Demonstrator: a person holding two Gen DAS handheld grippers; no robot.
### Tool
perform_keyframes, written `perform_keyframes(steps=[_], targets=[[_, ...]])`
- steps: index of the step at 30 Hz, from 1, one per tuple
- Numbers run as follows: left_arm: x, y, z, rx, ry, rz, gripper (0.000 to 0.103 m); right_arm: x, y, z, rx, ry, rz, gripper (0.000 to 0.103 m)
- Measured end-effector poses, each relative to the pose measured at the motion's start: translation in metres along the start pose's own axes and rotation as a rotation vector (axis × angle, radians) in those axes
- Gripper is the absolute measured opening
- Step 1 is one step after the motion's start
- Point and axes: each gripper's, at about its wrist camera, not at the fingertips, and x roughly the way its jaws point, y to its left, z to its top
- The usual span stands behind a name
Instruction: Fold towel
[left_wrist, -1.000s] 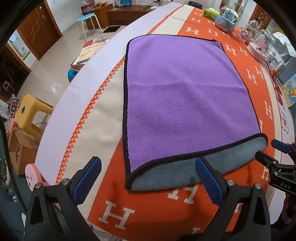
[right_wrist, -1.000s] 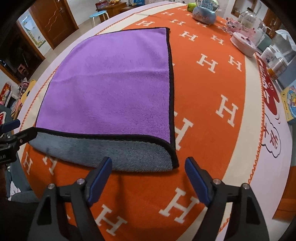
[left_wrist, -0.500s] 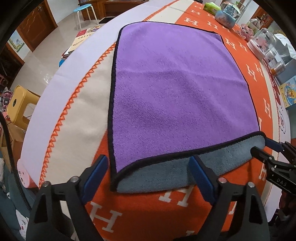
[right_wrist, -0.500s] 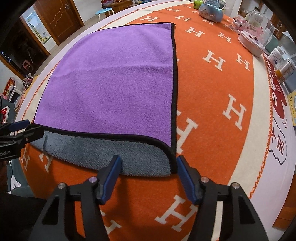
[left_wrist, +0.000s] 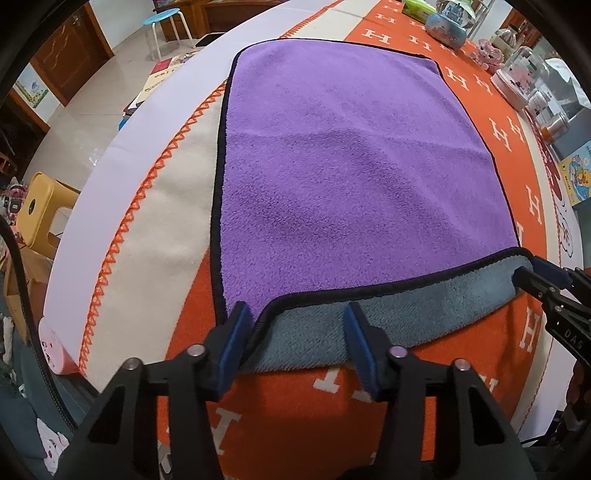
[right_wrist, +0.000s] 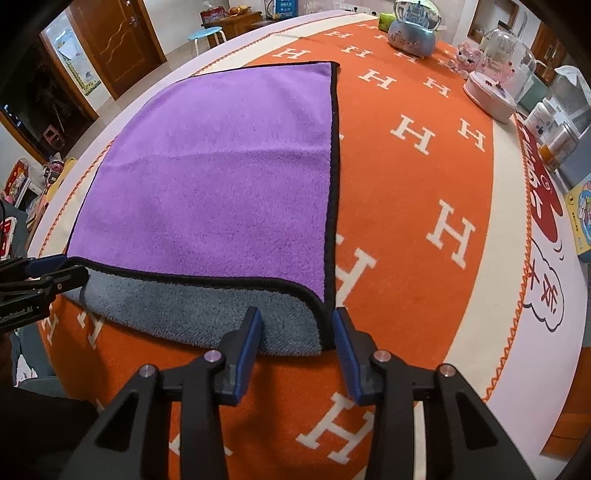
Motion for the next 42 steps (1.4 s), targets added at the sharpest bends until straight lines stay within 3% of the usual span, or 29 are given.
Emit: perform_keyframes(steps=[9,15,24,42], targets=[[-0.003,0.005,-0.004,-0.013,-0.006,0.000,0.020,-0.002,-0.001,0.000,-0.005,-0.009,-0.014,0.026],[-0.005,0.009,-0.002,-0.029,-0.012,-0.008,0.012,-0.003,-0.003,0.000,-0.014,-0.012,-0.029,0.012],[-0.006,0.010,0.000,-0.035,-0.024,-0.011,0.009,-0.006,-0.006,-0.001,-0.019,-0.039,-0.013,0.006],[-0.029,0.010,0.011,0.025,-0.073,-0.045,0.005,-0.019,-0.009,0.002,-0.015,-0.084,0.019,0.005]])
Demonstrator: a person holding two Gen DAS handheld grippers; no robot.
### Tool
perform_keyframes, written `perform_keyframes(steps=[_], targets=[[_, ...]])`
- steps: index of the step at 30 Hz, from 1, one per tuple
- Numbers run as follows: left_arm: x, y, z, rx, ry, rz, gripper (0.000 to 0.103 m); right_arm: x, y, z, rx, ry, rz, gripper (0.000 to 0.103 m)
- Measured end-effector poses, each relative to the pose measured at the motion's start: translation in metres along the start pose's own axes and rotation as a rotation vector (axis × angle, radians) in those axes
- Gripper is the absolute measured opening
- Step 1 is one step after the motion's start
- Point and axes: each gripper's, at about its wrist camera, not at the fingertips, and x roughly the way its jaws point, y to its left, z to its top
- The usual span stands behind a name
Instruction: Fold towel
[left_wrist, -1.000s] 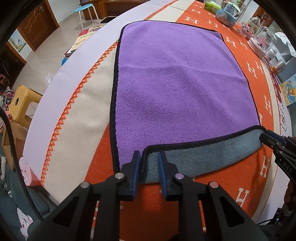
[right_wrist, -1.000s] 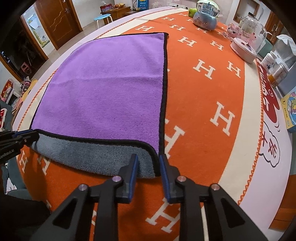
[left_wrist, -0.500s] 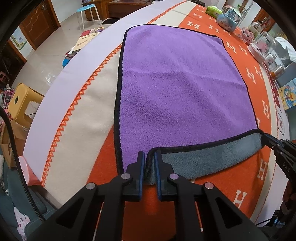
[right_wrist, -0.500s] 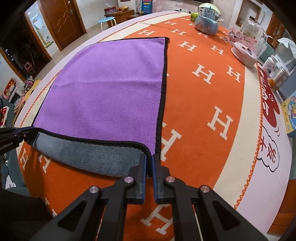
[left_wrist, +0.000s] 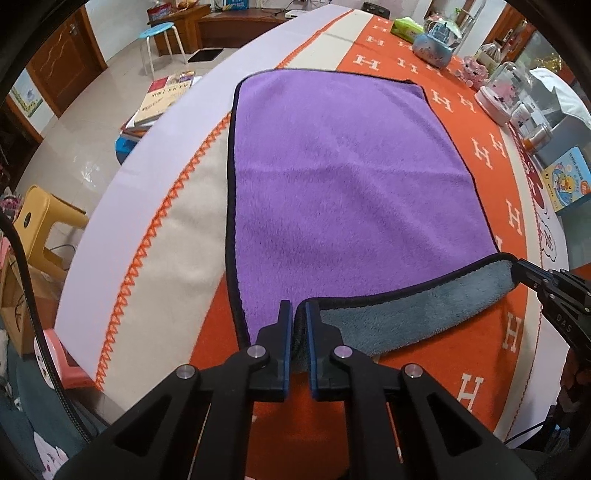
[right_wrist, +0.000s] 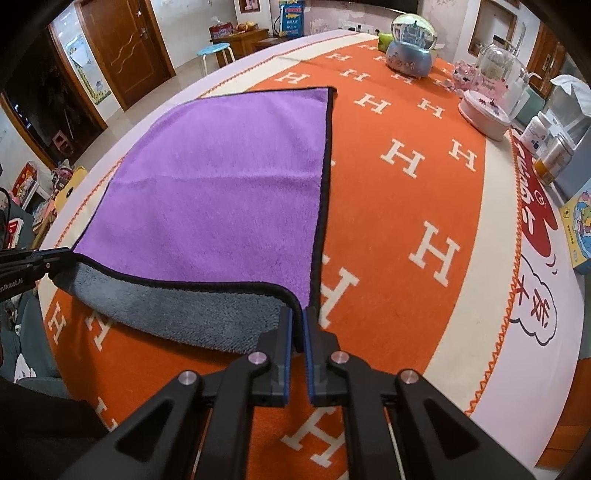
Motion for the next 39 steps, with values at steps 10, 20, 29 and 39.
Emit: perform_keyframes(steps=[10,20,29,39], targets=[[-0.030,0.003,0.023,0.053,-0.073,0.005,0.005,-0.022,-0.001,0.016,0.044,-0.091,-0.017,0.005],[-0.063,0.014,0.065,0.109,-0.191,-0.008,0.004,-0.045,0.005,0.052,0.045,-0.204,-0.045,0.005],[-0.081,0.016,0.115,0.134,-0.315,0.015,0.004,-0.056,0.003,0.106,0.050,-0.332,-0.084,0.005],[-0.073,0.026,0.164,0.123,-0.407,0.063,0.004,-0.041,0.014,0.151,-0.001,-0.423,-0.136,0.005]])
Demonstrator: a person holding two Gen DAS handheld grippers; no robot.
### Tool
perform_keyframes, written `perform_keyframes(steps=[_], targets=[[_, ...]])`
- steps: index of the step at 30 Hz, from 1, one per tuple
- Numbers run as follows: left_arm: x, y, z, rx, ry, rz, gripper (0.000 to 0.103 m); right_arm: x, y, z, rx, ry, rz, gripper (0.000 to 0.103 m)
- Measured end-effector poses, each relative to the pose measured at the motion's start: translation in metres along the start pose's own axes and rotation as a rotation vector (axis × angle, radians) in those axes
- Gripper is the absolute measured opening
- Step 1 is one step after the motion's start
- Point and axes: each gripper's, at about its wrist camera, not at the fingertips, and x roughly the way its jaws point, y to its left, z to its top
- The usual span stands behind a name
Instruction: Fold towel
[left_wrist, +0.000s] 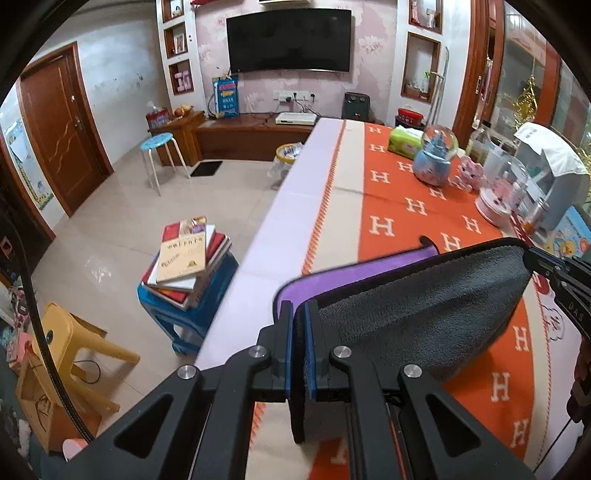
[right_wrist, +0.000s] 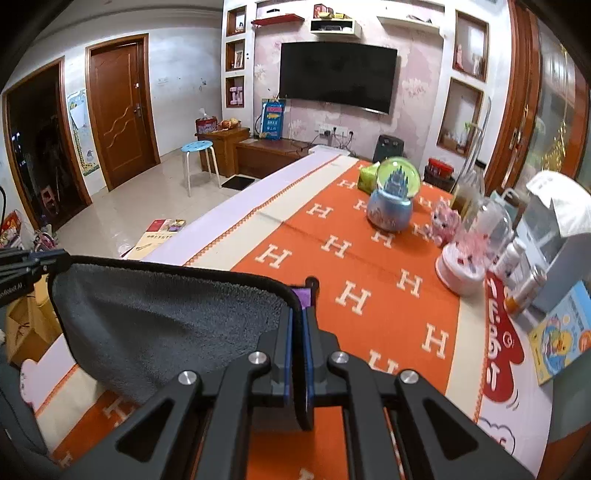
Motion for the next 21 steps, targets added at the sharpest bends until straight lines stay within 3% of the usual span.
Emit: perform_keyframes(steps=[12,19,21], targets=[[0.053,0.000,0.002,-0.018,-0.087,0.047,0.005,0.042,0.025,-0.005,-0.095,-0.111,-0.088,0.005],[0.082,0.003,-0.003,-0.038,-0.042,0.065,0.008,0.064,0.029,-0.009,-0.076,-0.097,-0.082,0.006],[0.086,0.004,-0.005,-0.040,-0.023,0.067,0.015,0.066,0.027,-0.008,-0.058,-0.089,-0.071,0.012]])
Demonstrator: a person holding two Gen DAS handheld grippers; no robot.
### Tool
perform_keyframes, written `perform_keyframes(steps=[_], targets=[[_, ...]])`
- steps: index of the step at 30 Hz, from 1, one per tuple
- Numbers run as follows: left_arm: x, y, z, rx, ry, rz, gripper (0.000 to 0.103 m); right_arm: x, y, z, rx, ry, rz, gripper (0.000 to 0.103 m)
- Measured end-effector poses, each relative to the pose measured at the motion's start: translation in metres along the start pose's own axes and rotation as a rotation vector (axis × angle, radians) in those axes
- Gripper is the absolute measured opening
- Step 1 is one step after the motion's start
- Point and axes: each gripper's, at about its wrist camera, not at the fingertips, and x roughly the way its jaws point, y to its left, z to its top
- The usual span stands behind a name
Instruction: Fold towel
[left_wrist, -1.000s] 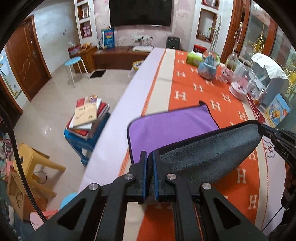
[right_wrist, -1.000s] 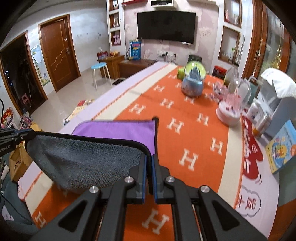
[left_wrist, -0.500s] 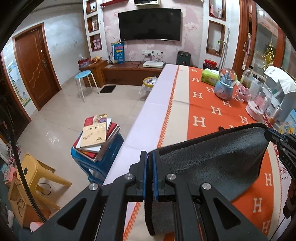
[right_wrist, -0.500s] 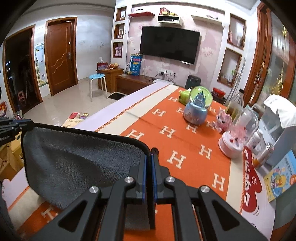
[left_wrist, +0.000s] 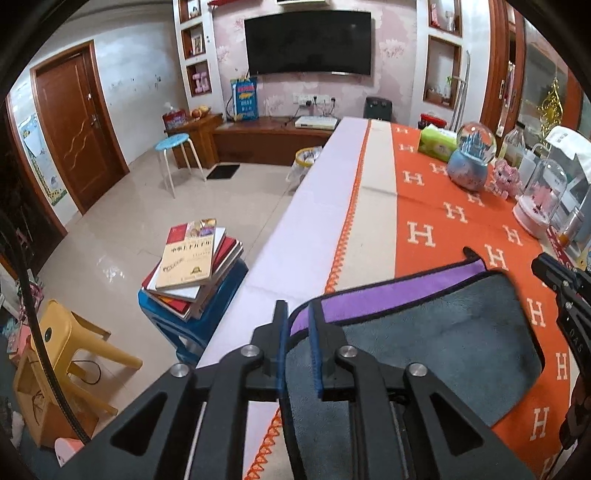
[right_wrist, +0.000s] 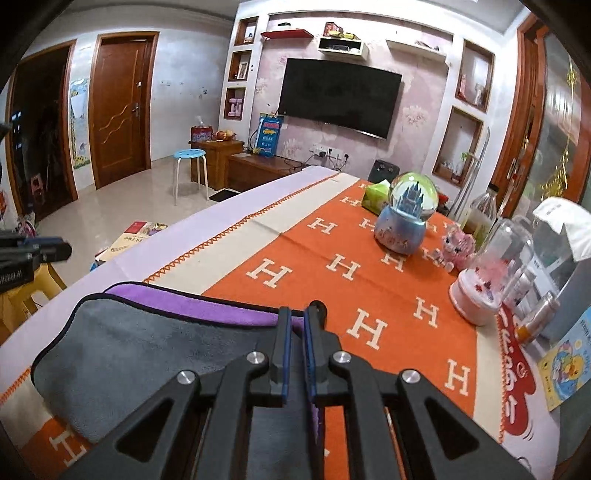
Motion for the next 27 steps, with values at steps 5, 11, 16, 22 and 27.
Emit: perform_keyframes(steps=[5,11,16,22,27], targets=[[-0.002,0.005,-0.004,-0.023,0.019,0.006,0.031,-0.005,-0.003,0.000,0.023,-0.005,-0.007,0.038],[-0.016,0.009,-0.013,-0.039,0.054,-0.005,0.044,-0.021,-0.003,-0.003,0.033,-0.011,-0.018,0.057],[-0.038,0.013,-0.028,-0.046,0.066,-0.013,0.060,-0.041,0.001,-0.014,0.046,0.003,-0.026,0.069],[-0.063,0.021,-0.062,-0.041,0.114,-0.053,0.071,-0.067,0.013,-0.040,0.096,0.074,-0.034,0.072],[-0.083,0.031,-0.099,-0.036,0.160,-0.101,0.074,-0.092,0.029,-0.070,0.153,0.156,-0.030,0.077]])
